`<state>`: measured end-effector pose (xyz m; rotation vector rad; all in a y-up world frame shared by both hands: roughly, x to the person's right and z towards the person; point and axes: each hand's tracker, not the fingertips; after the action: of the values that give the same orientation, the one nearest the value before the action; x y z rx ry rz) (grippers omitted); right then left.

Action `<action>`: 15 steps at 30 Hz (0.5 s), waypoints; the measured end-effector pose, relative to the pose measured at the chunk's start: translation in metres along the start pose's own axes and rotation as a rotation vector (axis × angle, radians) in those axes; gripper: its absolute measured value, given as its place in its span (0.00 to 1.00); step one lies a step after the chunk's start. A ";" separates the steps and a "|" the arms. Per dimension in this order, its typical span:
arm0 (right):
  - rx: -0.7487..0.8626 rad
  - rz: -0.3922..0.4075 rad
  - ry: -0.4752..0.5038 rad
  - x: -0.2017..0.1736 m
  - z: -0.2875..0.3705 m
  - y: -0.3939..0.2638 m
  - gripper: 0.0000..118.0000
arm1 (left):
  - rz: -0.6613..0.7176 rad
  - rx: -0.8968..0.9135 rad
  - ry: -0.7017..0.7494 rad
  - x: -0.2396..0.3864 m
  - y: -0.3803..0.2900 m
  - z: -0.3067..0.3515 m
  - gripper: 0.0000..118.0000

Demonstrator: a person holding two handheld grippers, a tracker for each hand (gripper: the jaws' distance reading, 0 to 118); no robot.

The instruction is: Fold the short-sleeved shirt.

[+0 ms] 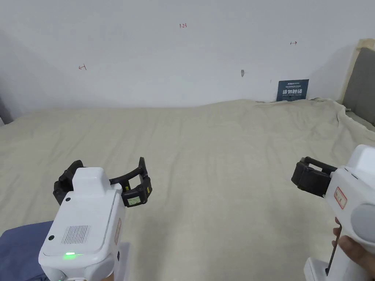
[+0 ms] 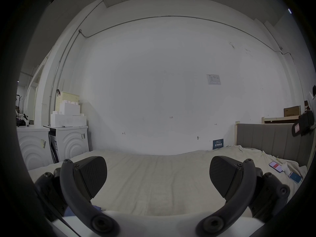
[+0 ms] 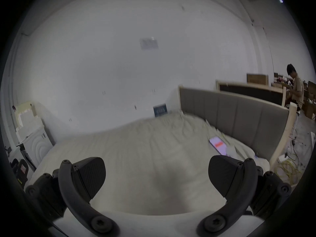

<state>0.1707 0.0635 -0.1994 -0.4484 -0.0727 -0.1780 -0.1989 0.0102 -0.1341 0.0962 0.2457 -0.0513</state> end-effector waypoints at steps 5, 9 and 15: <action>-0.038 -0.055 0.002 0.000 0.001 -0.003 0.99 | 0.002 0.003 -0.002 0.000 0.001 0.000 1.00; -0.043 -0.050 0.007 -0.004 0.004 -0.002 0.99 | 0.003 0.004 0.000 0.000 0.001 -0.001 1.00; 0.001 -0.029 0.021 -0.005 0.005 -0.003 0.99 | 0.004 0.009 -0.001 -0.001 0.002 0.000 1.00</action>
<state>0.1655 0.0639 -0.1938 -0.4450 -0.0591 -0.2109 -0.1999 0.0124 -0.1333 0.1060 0.2444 -0.0489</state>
